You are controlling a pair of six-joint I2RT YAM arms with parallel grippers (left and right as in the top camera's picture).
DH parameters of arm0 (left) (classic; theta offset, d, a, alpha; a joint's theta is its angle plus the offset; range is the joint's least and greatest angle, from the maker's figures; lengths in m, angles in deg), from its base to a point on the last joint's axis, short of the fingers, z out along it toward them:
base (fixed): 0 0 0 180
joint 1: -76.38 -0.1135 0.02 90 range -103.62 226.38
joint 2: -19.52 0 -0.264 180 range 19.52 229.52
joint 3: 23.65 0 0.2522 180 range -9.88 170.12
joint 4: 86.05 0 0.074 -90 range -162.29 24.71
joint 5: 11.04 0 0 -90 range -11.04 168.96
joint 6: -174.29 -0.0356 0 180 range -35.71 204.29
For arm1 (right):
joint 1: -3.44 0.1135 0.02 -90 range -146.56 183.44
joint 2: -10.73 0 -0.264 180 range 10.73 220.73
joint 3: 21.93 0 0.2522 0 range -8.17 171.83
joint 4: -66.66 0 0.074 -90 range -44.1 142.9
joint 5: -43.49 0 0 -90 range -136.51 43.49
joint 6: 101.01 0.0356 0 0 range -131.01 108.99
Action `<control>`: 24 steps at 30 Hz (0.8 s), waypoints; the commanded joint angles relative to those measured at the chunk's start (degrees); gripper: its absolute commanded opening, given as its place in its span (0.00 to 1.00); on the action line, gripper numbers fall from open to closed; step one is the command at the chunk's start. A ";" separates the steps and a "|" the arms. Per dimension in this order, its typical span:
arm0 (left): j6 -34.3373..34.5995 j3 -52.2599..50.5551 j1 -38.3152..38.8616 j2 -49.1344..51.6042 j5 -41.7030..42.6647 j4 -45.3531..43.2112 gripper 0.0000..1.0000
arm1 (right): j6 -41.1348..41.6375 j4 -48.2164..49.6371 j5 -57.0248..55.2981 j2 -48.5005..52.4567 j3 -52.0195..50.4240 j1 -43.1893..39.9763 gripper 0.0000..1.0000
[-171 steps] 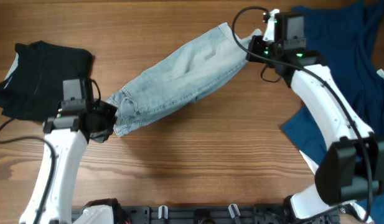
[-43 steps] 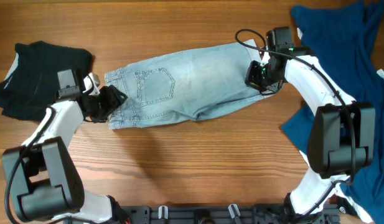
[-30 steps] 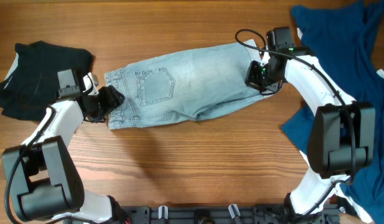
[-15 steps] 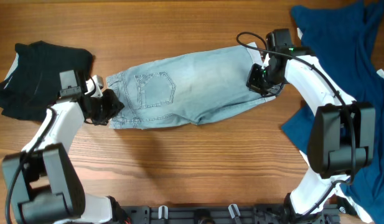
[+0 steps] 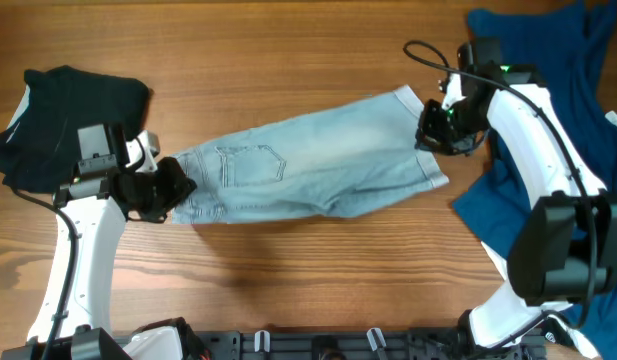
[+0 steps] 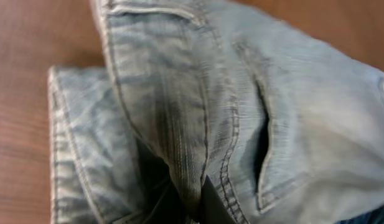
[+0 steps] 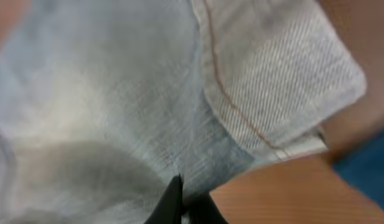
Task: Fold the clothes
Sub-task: 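Pull the folded shorts taut between both grippers, straightening them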
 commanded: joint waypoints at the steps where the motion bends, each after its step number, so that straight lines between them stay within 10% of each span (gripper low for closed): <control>1: 3.82 0.44 -0.68 -0.83 -5.29 4.68 0.04 | -0.09 -5.75 -11.91 -0.87 -1.07 -0.42 0.04; 16: 5.88 0.33 -0.52 -0.81 -7.43 23.08 0.29 | -0.35 4.52 0.68 -0.70 -16.48 -0.35 0.11; 24: 14.91 0.26 -0.52 -0.02 -12.57 10.32 0.27 | -0.26 12.31 0.81 -0.68 -16.48 -0.31 0.12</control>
